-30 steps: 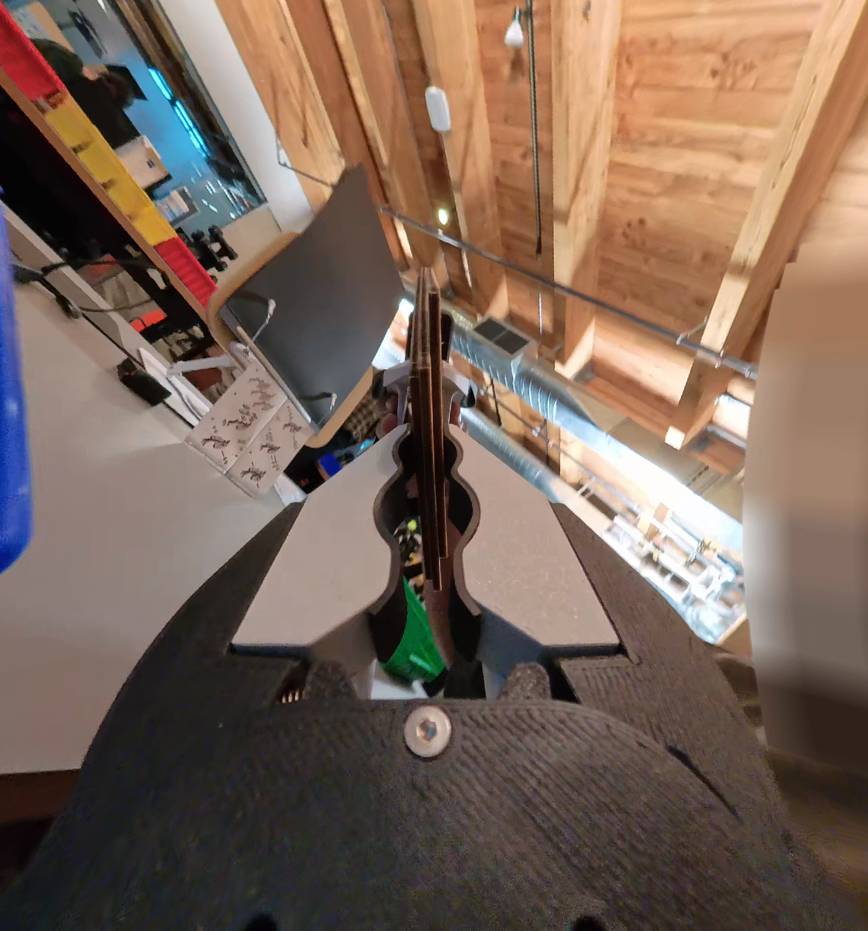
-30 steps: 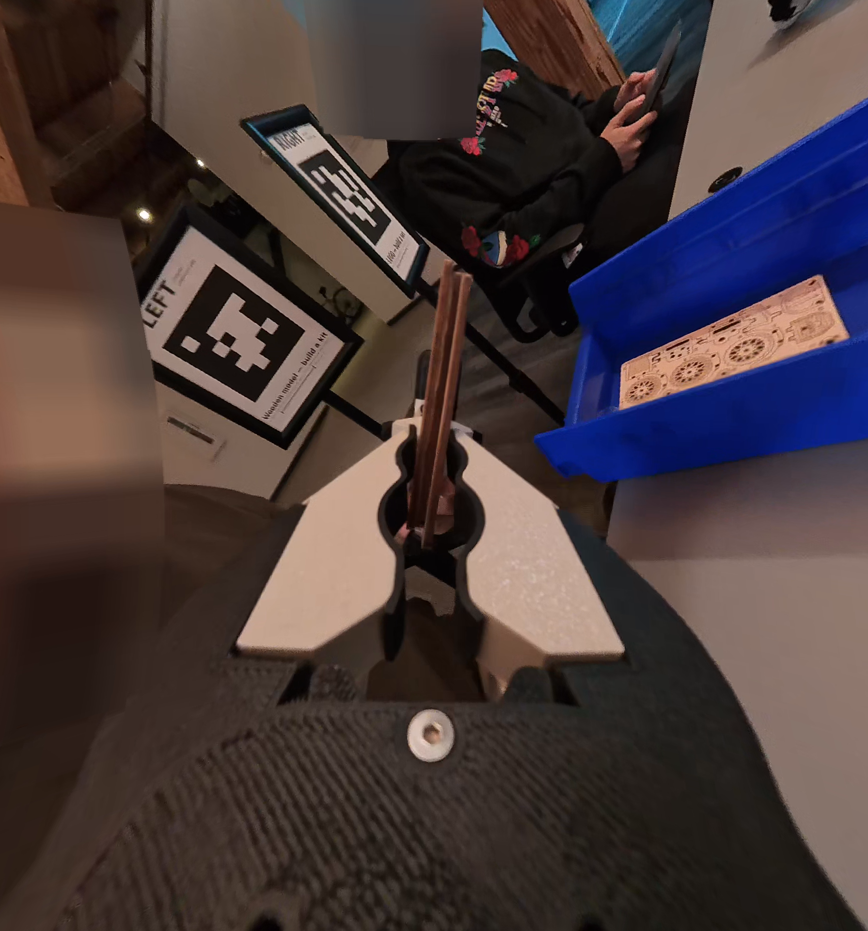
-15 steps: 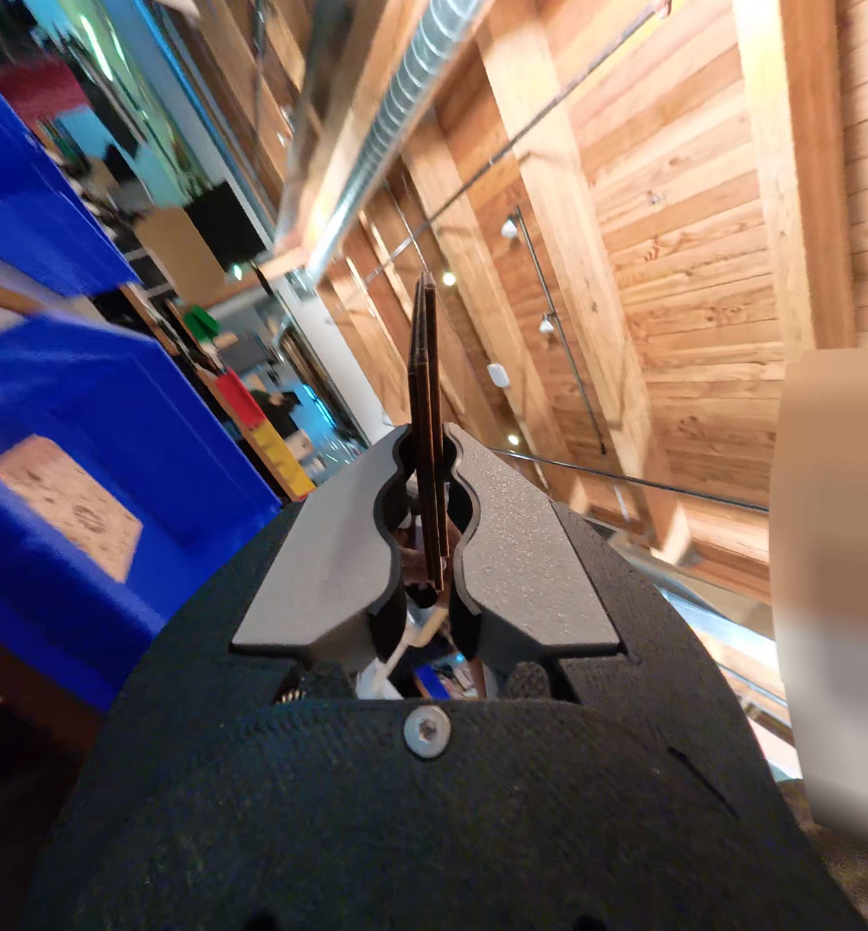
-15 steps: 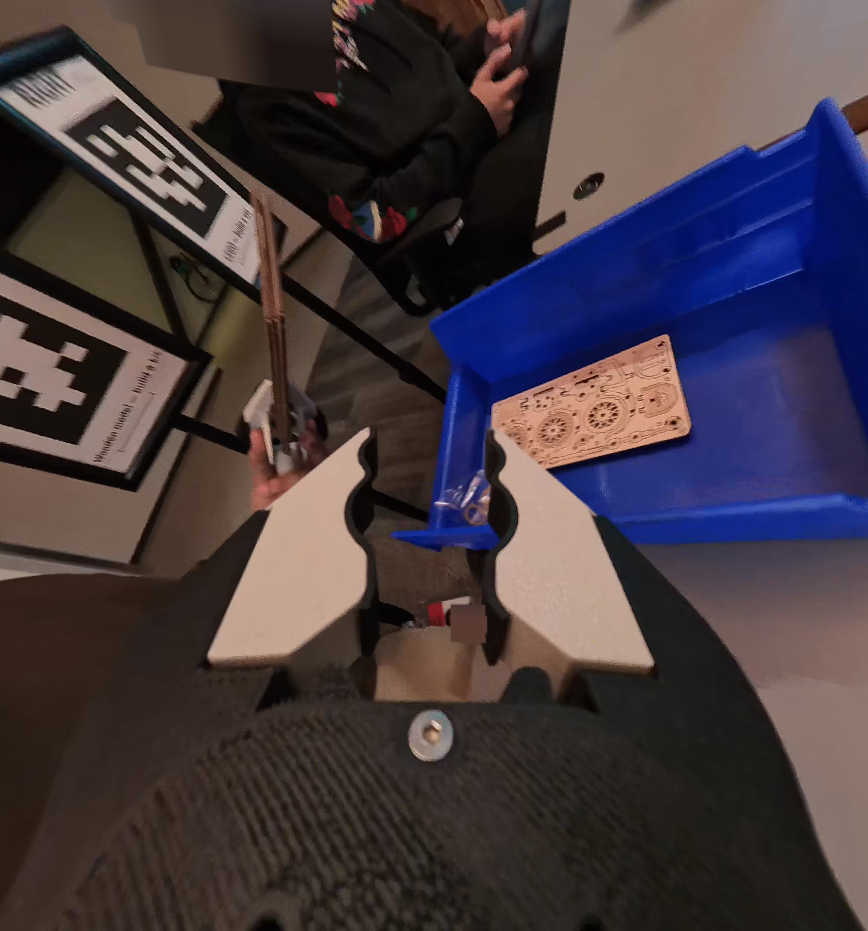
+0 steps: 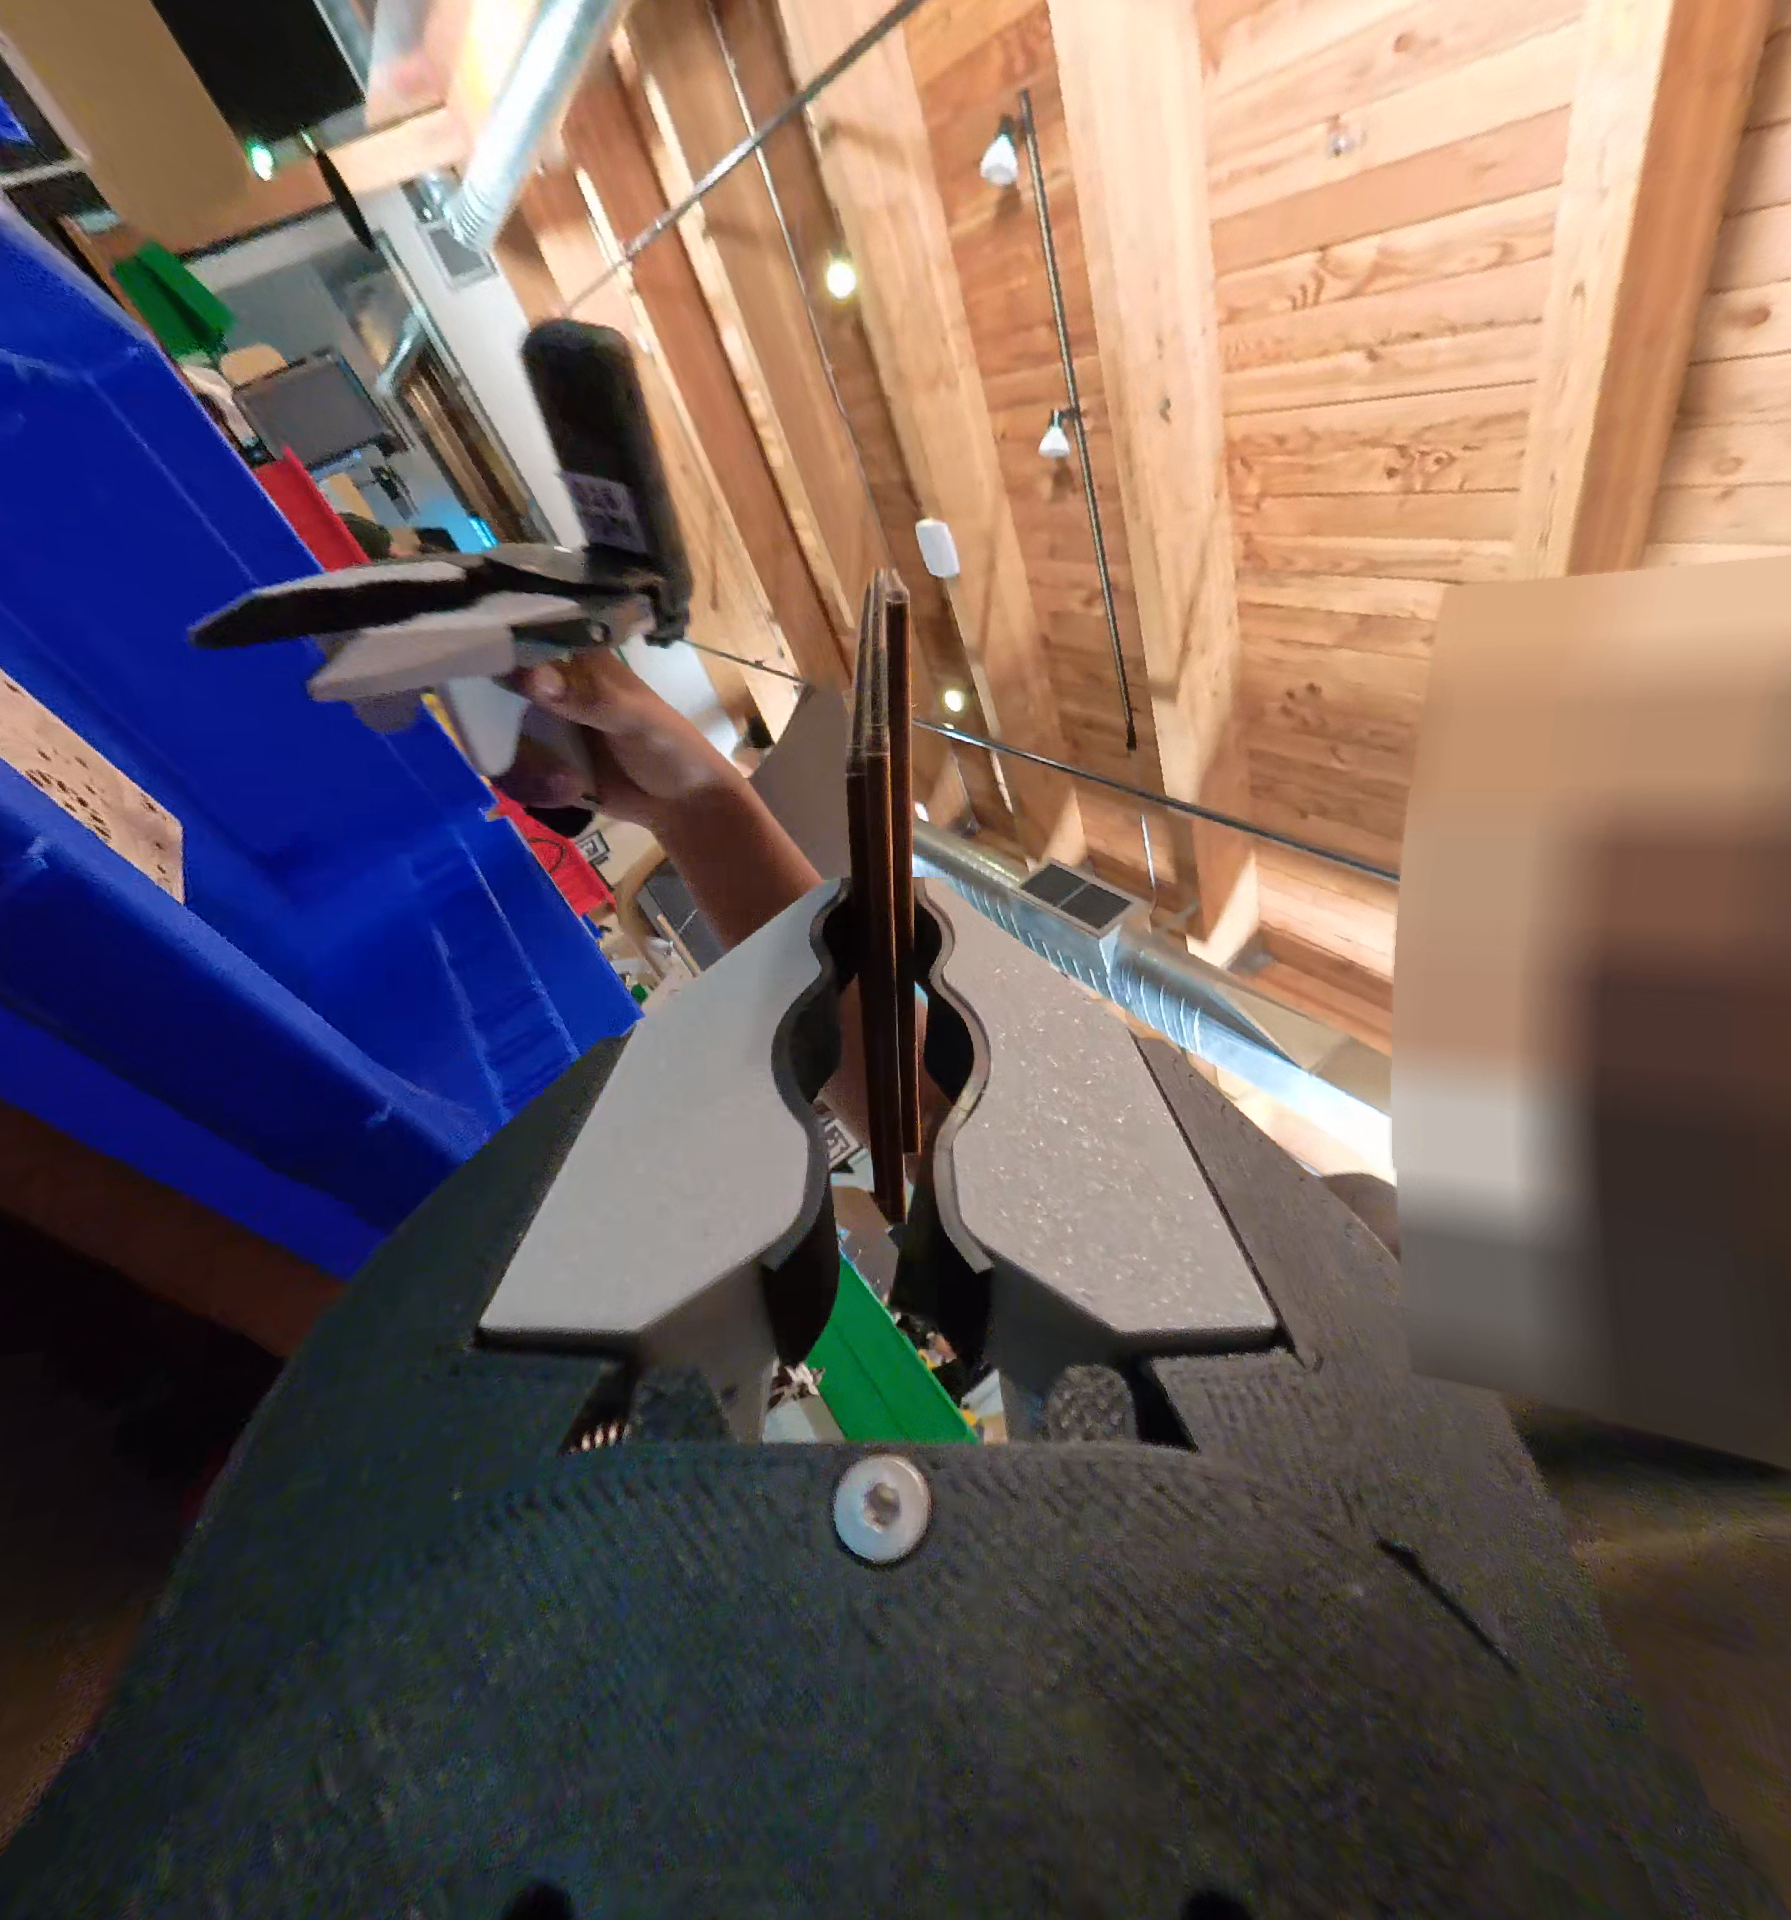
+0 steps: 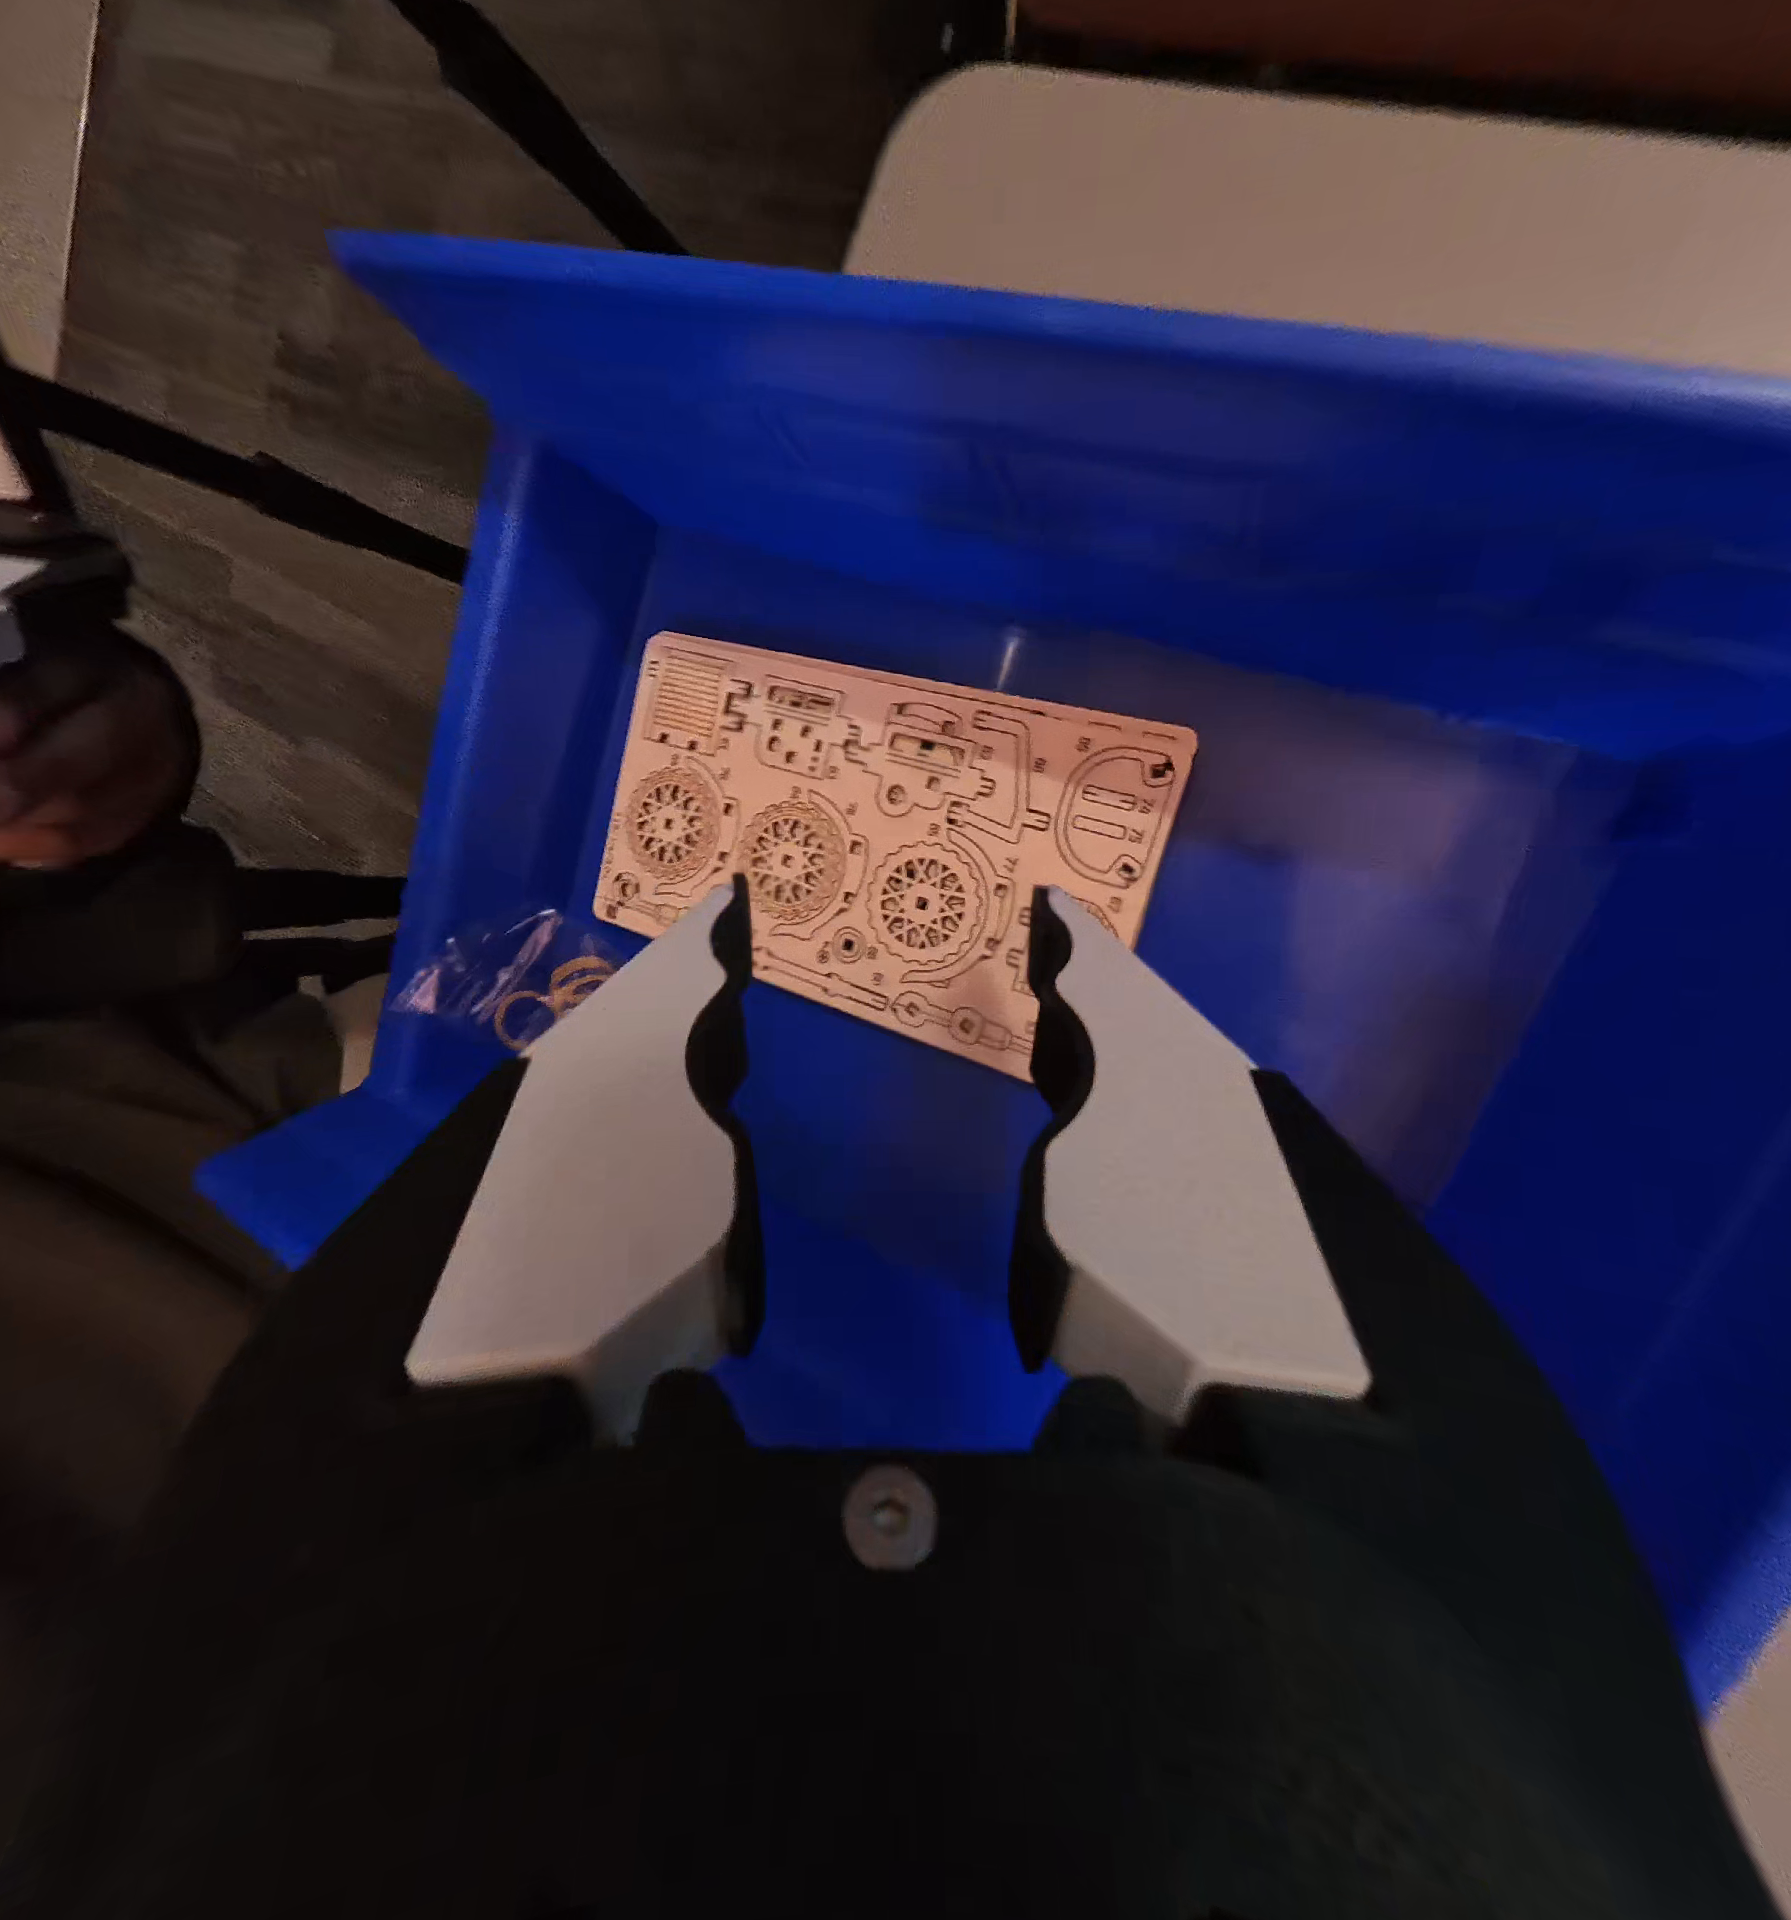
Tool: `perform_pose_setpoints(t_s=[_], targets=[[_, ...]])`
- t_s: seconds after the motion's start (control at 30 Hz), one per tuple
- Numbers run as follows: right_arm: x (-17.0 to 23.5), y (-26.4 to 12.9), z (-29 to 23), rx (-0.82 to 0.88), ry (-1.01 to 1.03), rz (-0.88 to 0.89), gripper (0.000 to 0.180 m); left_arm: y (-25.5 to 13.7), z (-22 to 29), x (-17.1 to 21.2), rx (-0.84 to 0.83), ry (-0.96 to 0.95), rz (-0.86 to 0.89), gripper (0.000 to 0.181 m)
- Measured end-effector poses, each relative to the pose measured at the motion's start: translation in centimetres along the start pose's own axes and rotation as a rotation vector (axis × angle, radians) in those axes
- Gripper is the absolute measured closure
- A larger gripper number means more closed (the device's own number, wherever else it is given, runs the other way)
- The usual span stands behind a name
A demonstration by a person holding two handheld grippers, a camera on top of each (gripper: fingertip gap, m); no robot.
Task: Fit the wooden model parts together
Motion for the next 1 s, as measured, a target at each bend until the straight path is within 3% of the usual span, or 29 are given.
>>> perform_pose_setpoints(t_s=[0.27,0.47,0.67,0.93,1.0], targets=[[1.1,2.2,2.8,0.032,0.204,-0.087,0.126,-1.1,-0.3,-0.4,-0.019,-0.010,0.043,0.175],[2.4,2.8,3.8,0.005,0.303,-0.187,0.116,-1.0,-0.3,-0.2,-0.025,-0.016,0.035,0.175],[3.2,3.5,3.3,-0.095,0.333,-0.276,0.118,-1.3,-0.7,-0.1,-0.052,-0.037,0.035,0.175],[2.5,4.3,2.7,-0.179,0.305,-0.267,0.130,-3.3,-0.9,-2.7,-0.035,-0.077,0.208,0.174],[2.5,4.2,2.6,-0.197,0.291,-0.269,0.127,-3.2,-1.1,-2.7,-0.040,-0.079,0.202,0.174]])
Point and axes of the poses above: each gripper's, where its closed fingertips meet, y out along the fingers, x out of its underside, z = x × y across the jaws, the point moved 2 cm from there along -y, back along the fingers, and after that the axes turned 12 degrees about x, right-handed, at the moved point
